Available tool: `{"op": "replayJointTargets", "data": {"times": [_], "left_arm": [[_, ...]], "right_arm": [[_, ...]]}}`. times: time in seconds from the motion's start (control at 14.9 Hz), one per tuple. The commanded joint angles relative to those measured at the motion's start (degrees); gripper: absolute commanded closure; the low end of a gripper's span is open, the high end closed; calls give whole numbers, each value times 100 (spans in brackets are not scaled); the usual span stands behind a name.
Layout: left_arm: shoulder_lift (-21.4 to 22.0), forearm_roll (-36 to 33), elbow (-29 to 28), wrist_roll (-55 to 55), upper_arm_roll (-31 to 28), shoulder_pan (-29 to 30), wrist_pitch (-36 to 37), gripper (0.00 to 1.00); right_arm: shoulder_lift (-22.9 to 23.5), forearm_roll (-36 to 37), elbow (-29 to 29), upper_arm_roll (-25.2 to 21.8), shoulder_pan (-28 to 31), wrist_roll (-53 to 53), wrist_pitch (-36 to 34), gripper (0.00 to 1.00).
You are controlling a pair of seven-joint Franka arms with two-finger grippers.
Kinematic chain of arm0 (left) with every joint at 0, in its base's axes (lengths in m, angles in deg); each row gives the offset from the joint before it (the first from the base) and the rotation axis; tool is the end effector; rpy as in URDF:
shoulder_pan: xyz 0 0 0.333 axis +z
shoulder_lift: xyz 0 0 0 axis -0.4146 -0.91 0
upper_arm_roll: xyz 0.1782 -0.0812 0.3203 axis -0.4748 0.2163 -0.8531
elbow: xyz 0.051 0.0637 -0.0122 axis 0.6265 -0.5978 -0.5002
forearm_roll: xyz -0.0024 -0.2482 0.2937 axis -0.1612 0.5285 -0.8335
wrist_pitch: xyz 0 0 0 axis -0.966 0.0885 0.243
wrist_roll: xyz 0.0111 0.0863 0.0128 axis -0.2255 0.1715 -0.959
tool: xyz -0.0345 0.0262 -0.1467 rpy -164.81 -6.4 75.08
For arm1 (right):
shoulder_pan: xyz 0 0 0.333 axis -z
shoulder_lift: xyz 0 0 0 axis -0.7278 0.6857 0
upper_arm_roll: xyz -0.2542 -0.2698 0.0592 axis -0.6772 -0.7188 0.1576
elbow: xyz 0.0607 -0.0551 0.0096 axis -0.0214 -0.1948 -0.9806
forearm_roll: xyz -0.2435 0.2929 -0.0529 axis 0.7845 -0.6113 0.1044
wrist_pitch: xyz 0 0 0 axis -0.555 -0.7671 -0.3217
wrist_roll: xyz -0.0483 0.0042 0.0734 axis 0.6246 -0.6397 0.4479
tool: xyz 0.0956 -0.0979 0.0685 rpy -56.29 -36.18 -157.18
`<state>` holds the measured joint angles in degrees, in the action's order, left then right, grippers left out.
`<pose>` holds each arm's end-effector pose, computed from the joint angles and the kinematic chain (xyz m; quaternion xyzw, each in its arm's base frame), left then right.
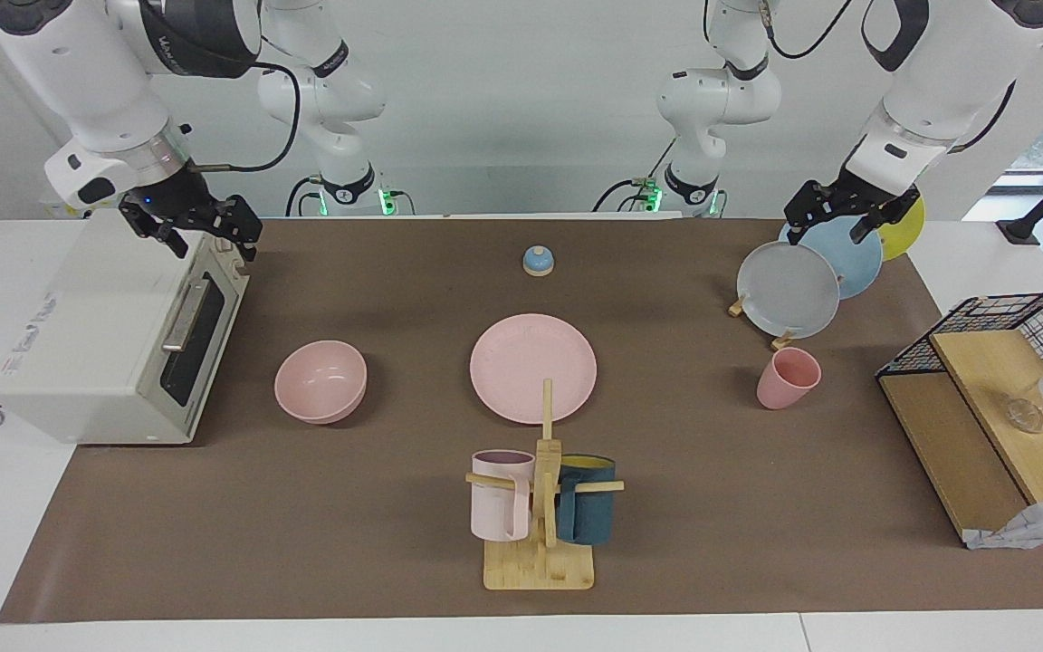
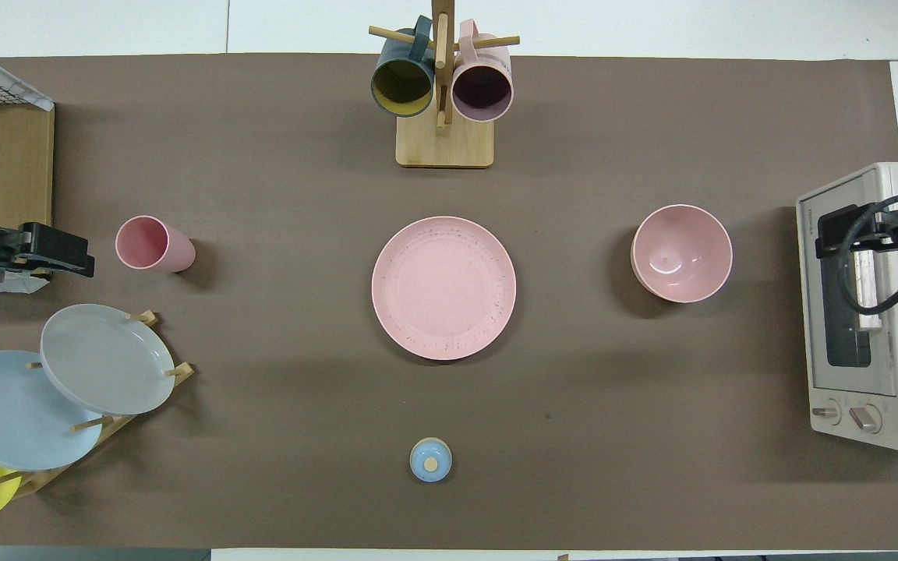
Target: Organize tableware
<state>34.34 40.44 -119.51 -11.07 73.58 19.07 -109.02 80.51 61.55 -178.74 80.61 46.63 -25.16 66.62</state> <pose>0.5142 -0.0542 0.6290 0.9990 -0.0196 -0.0372 0.0117 0.5350 -0.0239 0.6152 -0.9984 0.0433 0.0359 0.0000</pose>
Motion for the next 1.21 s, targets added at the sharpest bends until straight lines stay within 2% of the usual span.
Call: {"op": "replayJointTargets", "data": {"times": [0.0, 0.34, 0.54, 0.74, 1.01, 1.07, 1.14], "left_arm": [[10, -114, 76, -12, 7, 15, 84, 0], [10, -114, 76, -12, 7, 15, 84, 0], [10, -114, 76, -12, 7, 15, 93, 0], [10, -114, 76, -12, 7, 15, 84, 0], [10, -114, 76, -12, 7, 15, 93, 0], [10, -114, 67, -12, 7, 15, 93, 0], [10, -114, 76, -12, 7, 15, 93, 0]], "right_arm": [[16, -73, 43, 59, 87, -199, 43, 0], [-46, -90, -36, 59, 25, -137, 77, 0], [-151, -90, -309, 129, -228, -129, 429, 0], [-46, -81, -414, 147, -431, -76, 683, 0], [998, -73, -493, 138, -1335, 248, 2069, 0], [1131, -64, -702, 138, -1468, 458, 2508, 0], [1132, -55, -1148, 138, -1513, 547, 3069, 0]]}}
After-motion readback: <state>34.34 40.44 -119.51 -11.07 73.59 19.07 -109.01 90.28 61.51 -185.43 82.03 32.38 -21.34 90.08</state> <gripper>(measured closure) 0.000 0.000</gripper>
